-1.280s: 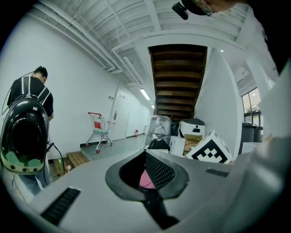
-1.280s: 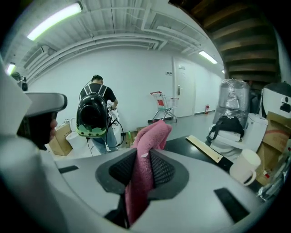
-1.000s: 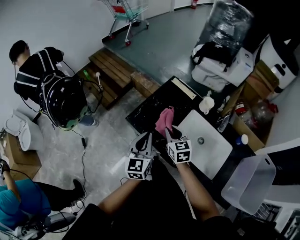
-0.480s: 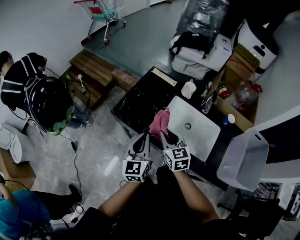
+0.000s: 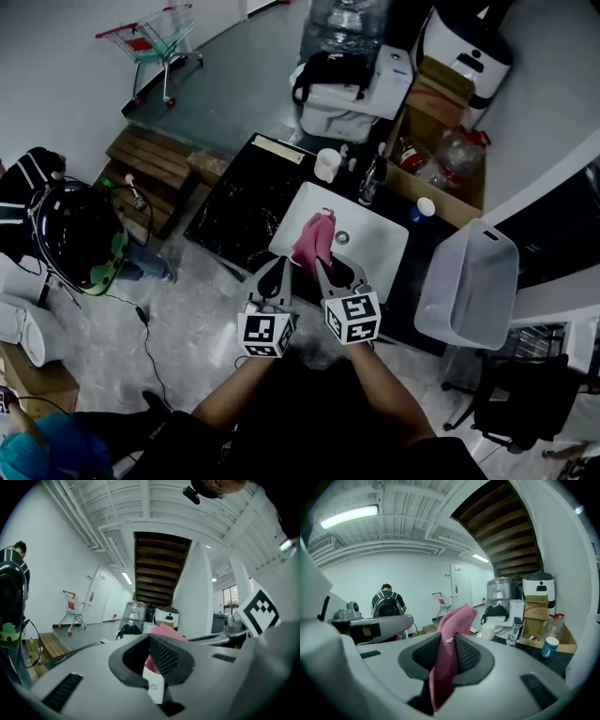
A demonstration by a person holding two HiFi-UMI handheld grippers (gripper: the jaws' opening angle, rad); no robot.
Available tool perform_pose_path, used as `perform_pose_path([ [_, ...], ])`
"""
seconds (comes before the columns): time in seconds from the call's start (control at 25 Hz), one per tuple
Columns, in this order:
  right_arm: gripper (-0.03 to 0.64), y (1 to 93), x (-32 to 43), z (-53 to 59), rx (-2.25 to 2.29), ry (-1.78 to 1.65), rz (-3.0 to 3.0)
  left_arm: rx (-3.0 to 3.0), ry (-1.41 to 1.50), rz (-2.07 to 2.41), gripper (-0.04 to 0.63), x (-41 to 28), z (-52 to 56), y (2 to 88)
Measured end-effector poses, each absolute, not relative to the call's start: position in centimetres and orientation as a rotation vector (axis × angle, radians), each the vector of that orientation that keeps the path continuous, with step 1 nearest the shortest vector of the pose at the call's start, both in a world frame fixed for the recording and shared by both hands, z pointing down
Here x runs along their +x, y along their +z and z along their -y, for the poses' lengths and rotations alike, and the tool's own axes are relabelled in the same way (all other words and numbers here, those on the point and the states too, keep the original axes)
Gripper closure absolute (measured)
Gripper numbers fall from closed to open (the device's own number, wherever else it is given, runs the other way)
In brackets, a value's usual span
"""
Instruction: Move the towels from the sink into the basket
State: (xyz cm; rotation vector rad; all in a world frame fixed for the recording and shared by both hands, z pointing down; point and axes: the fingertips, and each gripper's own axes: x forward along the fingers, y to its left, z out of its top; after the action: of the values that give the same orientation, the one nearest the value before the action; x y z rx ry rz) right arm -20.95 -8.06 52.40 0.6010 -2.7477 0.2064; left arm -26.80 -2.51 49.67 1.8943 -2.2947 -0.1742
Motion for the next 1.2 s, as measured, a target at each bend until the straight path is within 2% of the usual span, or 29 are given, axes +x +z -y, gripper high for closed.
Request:
perform_pose_path([
  [0.8,0.526,46.9,2.5,14.5,0.866,0.184,2.791,2.149,-0.129,2.129,0.592,-3.7,11.8,46.0],
  [1.2,0.526,46.4,12.2,17.5,1.026,0.237,2.794,2.235,-0.105,2.07,0.592,4.7,14.8,45.2],
])
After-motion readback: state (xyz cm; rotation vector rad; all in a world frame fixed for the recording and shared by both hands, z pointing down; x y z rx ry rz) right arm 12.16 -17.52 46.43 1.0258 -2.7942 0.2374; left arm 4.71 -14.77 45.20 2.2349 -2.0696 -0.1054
